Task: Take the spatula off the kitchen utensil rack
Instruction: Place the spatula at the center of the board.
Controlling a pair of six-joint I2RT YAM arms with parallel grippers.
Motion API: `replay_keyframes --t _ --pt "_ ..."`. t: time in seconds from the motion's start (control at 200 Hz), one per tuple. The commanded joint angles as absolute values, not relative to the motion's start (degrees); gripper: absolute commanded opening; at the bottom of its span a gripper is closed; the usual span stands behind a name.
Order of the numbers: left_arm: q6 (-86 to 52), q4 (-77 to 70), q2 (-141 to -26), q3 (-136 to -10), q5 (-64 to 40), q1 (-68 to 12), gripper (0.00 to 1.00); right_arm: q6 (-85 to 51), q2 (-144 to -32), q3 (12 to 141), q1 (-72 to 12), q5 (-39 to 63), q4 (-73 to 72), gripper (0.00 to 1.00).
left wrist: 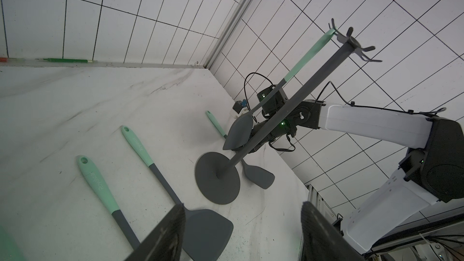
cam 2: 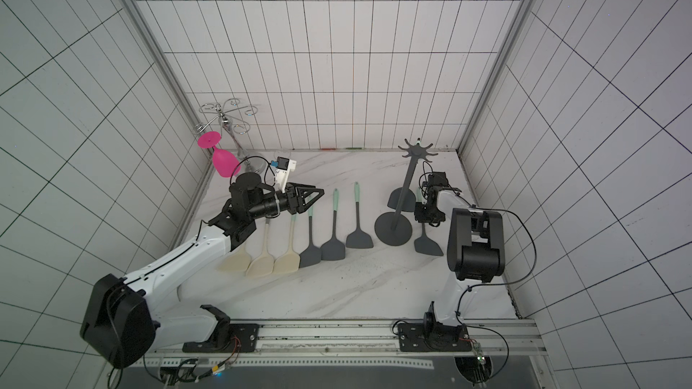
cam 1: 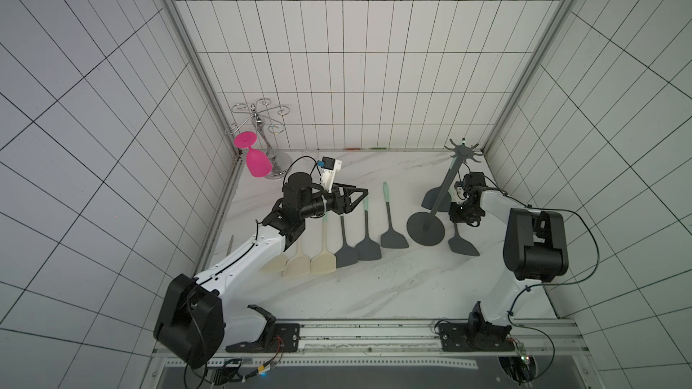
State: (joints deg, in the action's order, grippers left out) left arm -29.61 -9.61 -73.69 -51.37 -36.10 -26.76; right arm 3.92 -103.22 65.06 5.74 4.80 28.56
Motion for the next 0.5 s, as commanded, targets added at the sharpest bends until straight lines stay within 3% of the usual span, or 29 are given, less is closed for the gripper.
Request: replay_keyframes --t 0.0,0.33,0.495 --pt "-29.66 -10.47 -73.83 -51.59 -36.91 -26.49 0.71 3.84 -99.8 66.89 5.62 5.19 30.74 0.29" --pt "-29.16 -10.09 -74.53 -51.93 -36.97 -27.14 0.67 1.78 -84.35 58.86 6.81 4.17 24.32 0.32" --pt "-26.46 -6.68 -76.53 -54.6 -35.39 -31.16 0.67 -1.87 -73.25 49.08 9.44 11.04 14.3 0.32"
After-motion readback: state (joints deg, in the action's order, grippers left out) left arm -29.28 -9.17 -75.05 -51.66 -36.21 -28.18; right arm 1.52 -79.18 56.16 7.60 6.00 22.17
